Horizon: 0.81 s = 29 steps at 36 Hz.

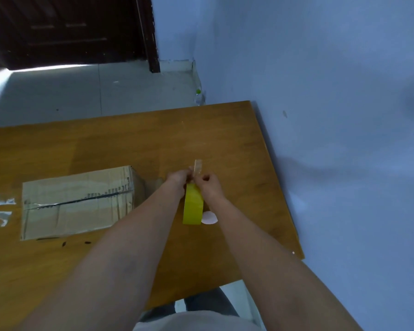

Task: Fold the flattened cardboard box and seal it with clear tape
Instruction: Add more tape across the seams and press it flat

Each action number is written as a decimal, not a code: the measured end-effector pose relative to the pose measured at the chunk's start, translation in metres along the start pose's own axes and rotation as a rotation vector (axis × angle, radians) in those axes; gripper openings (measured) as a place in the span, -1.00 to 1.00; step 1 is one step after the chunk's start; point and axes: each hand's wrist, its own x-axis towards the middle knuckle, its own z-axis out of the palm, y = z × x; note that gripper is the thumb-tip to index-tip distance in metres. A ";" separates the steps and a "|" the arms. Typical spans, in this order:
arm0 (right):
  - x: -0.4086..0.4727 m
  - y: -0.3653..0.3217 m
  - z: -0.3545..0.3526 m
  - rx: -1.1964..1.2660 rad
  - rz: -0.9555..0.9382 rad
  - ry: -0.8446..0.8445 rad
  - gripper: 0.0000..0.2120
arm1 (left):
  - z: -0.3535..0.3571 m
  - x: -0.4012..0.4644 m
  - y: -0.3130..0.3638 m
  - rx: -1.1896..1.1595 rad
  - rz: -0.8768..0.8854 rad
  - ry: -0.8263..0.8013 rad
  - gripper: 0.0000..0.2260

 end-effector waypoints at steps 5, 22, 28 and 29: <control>-0.007 0.001 0.000 -0.008 -0.037 0.033 -0.80 | -0.003 -0.024 -0.003 -0.052 0.082 -0.036 -0.82; -0.052 -0.029 -0.003 0.083 -0.238 0.058 -0.75 | -0.012 -0.106 0.009 0.017 0.600 0.049 -0.80; -0.068 -0.066 -0.011 0.155 -0.264 0.084 -0.76 | -0.017 -0.140 0.036 0.052 0.781 0.071 -0.80; -0.071 -0.071 -0.011 0.166 -0.272 0.082 -0.74 | -0.018 -0.145 0.040 0.046 0.804 0.073 -0.80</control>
